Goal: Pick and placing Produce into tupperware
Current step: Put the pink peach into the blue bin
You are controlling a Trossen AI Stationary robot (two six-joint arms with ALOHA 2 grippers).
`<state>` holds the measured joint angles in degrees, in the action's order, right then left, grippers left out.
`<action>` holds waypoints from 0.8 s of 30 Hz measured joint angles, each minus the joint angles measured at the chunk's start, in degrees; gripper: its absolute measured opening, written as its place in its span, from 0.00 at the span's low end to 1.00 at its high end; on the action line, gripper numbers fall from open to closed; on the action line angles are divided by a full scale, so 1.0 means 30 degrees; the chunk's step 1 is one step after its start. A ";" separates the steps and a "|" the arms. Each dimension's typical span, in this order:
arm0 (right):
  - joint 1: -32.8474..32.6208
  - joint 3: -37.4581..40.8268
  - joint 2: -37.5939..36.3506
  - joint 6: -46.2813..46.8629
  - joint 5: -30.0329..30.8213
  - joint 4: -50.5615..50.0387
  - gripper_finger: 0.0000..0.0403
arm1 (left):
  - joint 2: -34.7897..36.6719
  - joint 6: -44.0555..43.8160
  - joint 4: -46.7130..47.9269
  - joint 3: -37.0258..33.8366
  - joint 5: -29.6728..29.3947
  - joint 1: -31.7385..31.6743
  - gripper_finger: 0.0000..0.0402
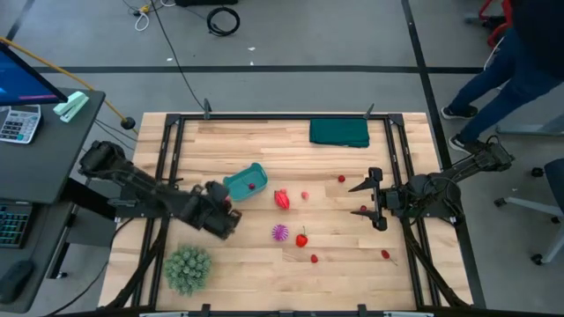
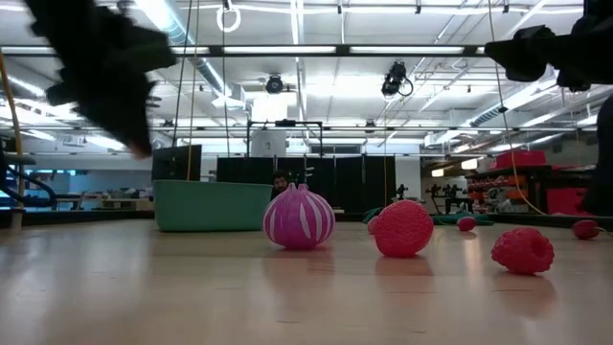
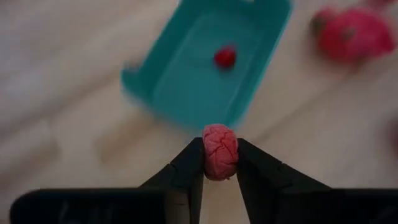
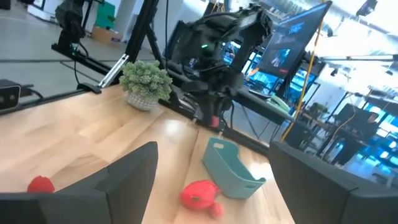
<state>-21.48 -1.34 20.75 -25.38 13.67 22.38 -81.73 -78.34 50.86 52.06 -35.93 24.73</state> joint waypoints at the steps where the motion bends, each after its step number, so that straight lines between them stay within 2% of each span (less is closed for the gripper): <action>1: 0.0001 0.0000 -0.0002 -0.0071 0.0000 0.0048 0.79 | 0.0006 0.1292 -0.0440 0.0275 -0.0071 -0.0707 0.23; 4: 0.0001 0.0000 -0.0007 -0.0123 0.0000 0.0316 0.79 | 0.0007 0.4425 -0.1990 0.0672 -0.0103 -0.2706 0.21; 7: -0.0003 0.0000 -0.0007 -0.0212 0.0000 0.0819 0.79 | 0.0015 0.5948 -0.3469 0.0574 0.0213 -0.4651 0.20; 12: -0.0006 0.0000 -0.0007 -0.0206 0.0000 0.0960 0.79 | 0.0015 0.7212 -0.4477 -0.0503 0.3289 -0.7127 0.22; 17: 0.0000 0.0000 -0.0007 0.0025 0.0000 0.0960 0.79 | -0.0131 0.8479 -0.7183 -0.1883 0.5282 -0.7568 0.24; 24: -0.0004 0.0000 -0.0005 0.0091 -0.0007 0.0967 0.79 | -0.0350 0.8742 -0.8209 -0.3093 0.5576 -0.7568 0.25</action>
<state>-21.49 -1.34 20.74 -25.10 13.65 25.28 -82.78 -52.11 26.23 42.78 -19.20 2.02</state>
